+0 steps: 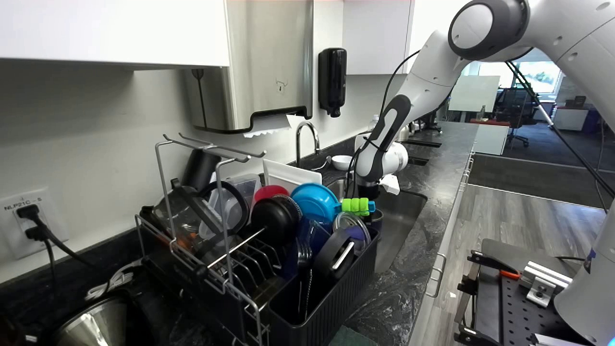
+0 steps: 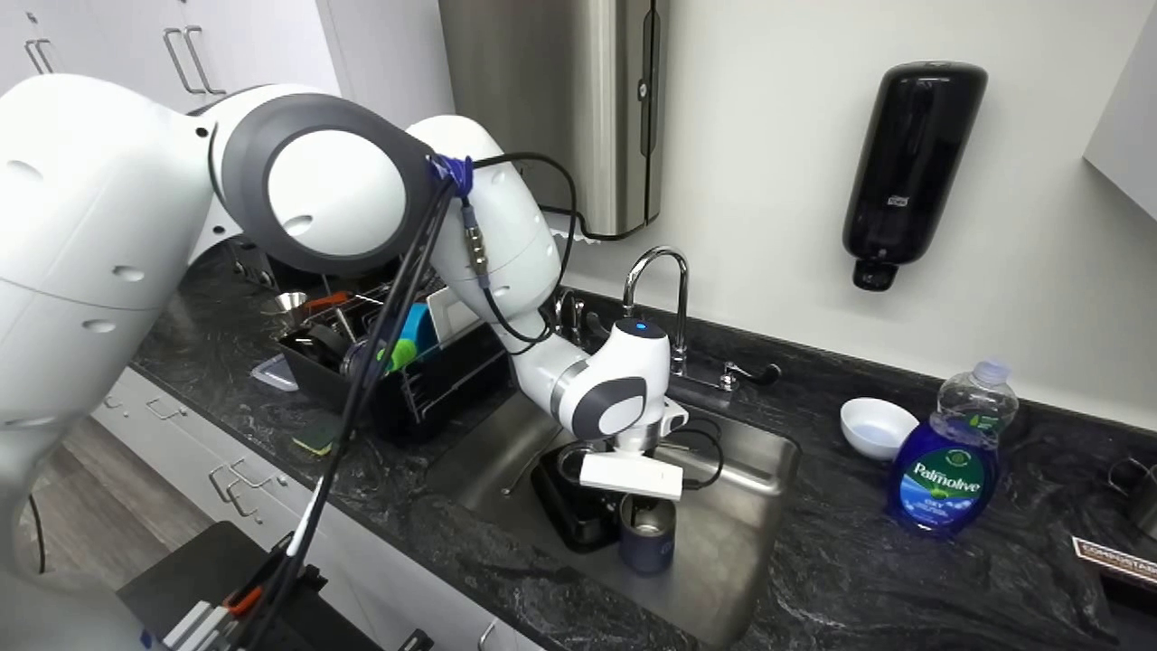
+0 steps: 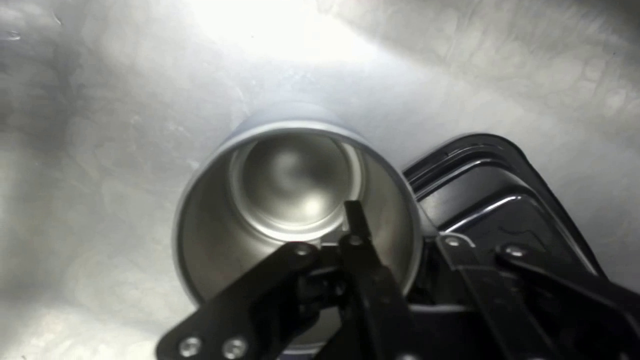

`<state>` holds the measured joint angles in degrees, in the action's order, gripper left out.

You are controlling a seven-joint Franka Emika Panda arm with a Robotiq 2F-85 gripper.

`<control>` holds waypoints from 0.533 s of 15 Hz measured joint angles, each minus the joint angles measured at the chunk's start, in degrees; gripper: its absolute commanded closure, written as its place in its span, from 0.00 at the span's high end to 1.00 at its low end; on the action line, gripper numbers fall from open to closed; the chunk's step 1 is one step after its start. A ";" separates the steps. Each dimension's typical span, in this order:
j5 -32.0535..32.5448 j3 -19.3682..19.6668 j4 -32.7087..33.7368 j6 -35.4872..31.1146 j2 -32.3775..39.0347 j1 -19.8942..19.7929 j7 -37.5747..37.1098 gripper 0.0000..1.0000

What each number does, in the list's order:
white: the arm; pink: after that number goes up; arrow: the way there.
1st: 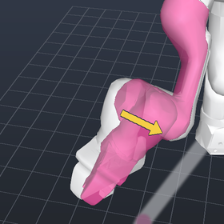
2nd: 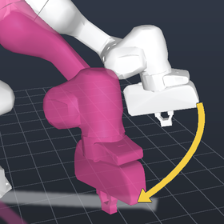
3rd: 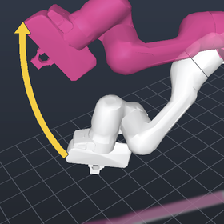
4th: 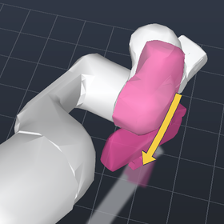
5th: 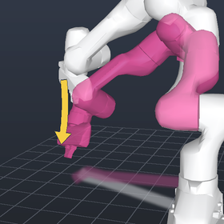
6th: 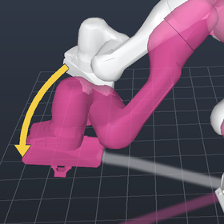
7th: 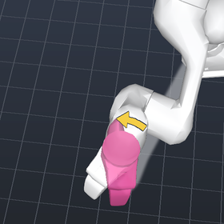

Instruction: Pick up the blue cup from the sink and hang it on the dish rack.

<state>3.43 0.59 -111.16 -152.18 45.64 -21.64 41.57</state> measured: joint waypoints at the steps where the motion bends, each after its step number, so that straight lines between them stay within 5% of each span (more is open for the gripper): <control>1: 0.00 0.00 -0.02 -0.30 -0.10 0.00 -0.01 0.00; 8: -1.35 -2.29 -1.78 -1.09 -4.66 -2.85 0.35 0.02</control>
<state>2.08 -1.70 -112.94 -153.27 40.98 -24.49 41.93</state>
